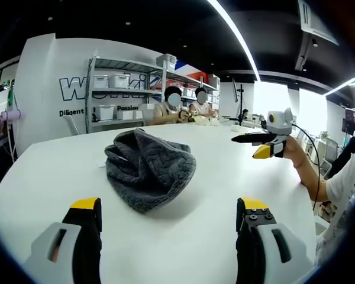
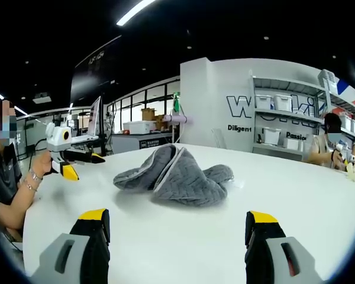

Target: Fold the towel on the table until its edges align and the towel forms a compact rectangular stack.

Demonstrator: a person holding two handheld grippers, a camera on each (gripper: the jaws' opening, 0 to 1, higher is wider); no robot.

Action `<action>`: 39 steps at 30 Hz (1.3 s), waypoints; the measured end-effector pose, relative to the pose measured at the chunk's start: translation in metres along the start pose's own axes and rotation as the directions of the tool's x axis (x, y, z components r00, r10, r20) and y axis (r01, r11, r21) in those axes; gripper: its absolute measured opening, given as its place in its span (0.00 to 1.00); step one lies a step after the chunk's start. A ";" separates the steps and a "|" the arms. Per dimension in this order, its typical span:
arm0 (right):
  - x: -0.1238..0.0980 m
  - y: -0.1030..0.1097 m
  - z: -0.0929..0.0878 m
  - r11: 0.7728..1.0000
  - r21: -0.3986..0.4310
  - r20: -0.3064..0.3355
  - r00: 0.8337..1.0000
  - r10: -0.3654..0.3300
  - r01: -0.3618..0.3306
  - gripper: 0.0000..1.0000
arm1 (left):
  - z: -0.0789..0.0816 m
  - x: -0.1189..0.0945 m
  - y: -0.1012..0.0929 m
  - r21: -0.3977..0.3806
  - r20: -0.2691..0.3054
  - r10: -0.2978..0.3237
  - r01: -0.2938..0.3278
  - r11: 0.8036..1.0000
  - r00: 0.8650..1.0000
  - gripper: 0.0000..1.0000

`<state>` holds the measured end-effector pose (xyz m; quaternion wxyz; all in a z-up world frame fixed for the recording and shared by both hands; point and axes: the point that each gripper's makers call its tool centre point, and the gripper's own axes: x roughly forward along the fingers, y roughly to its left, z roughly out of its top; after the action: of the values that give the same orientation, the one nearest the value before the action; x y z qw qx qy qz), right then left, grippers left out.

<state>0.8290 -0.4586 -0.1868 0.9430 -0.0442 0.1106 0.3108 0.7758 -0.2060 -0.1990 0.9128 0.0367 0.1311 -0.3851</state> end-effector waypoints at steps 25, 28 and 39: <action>-0.001 -0.024 0.001 1.000 -0.012 -0.001 1.000 0.007 -0.007 0.99 | 0.008 0.024 -0.004 0.000 -0.007 0.004 -0.004 1.000 1.000 1.00; -0.001 -0.028 0.002 1.000 -0.014 0.002 1.000 0.003 -0.003 0.99 | 0.008 0.025 -0.005 0.000 -0.006 0.006 -0.006 1.000 1.000 1.00; 0.009 -0.041 0.002 0.999 -0.049 -0.015 1.000 -0.004 0.003 0.97 | 0.016 0.038 -0.001 -0.002 -0.003 0.009 -0.009 1.000 1.000 1.00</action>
<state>0.8609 -0.4863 -0.1862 0.9414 -0.0697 0.1098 0.3113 0.8037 -0.2353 -0.1940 0.9144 0.0367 0.1327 -0.3807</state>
